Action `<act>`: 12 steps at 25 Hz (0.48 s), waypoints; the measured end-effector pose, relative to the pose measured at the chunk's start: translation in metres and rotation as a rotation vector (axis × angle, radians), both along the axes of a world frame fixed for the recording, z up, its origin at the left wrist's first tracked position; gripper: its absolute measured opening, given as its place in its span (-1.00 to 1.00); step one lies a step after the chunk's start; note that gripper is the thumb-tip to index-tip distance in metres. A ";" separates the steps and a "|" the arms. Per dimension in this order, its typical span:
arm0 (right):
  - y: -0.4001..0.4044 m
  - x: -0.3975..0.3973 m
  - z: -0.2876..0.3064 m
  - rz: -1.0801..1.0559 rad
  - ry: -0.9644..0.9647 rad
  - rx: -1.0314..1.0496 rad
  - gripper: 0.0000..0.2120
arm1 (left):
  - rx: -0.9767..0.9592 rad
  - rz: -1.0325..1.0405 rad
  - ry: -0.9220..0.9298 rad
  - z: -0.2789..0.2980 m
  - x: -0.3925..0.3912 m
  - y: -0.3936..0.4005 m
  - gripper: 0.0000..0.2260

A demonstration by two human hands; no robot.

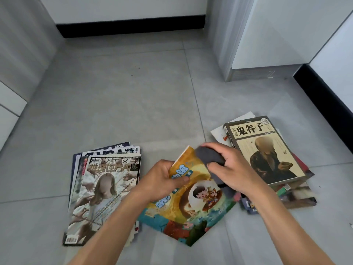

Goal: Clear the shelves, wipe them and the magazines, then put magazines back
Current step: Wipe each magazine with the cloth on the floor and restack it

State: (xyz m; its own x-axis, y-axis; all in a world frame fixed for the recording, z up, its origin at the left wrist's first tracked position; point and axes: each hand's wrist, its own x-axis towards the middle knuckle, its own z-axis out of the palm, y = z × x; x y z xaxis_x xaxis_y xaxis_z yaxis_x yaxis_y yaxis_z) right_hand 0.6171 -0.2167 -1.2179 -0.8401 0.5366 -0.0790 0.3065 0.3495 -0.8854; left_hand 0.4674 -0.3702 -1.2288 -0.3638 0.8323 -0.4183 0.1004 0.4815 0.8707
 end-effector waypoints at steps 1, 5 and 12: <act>-0.004 -0.009 0.006 0.031 0.034 0.105 -0.58 | 0.024 -0.017 0.019 -0.002 0.002 0.000 -0.89; -0.004 -0.026 0.016 0.122 0.067 0.258 -0.56 | 0.122 0.099 -0.024 0.004 0.001 -0.006 -0.88; 0.021 0.031 -0.013 0.058 -0.106 0.148 -0.59 | 0.093 0.230 -0.057 0.007 -0.038 -0.024 -0.98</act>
State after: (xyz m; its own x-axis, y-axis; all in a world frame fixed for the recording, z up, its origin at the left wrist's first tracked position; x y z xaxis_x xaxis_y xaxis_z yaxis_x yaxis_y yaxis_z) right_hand 0.6482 -0.1958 -1.2304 -0.8612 0.4996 -0.0930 0.3711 0.4933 -0.7867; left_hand 0.4296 -0.3946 -1.2217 -0.5261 0.7660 -0.3694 -0.0534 0.4038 0.9133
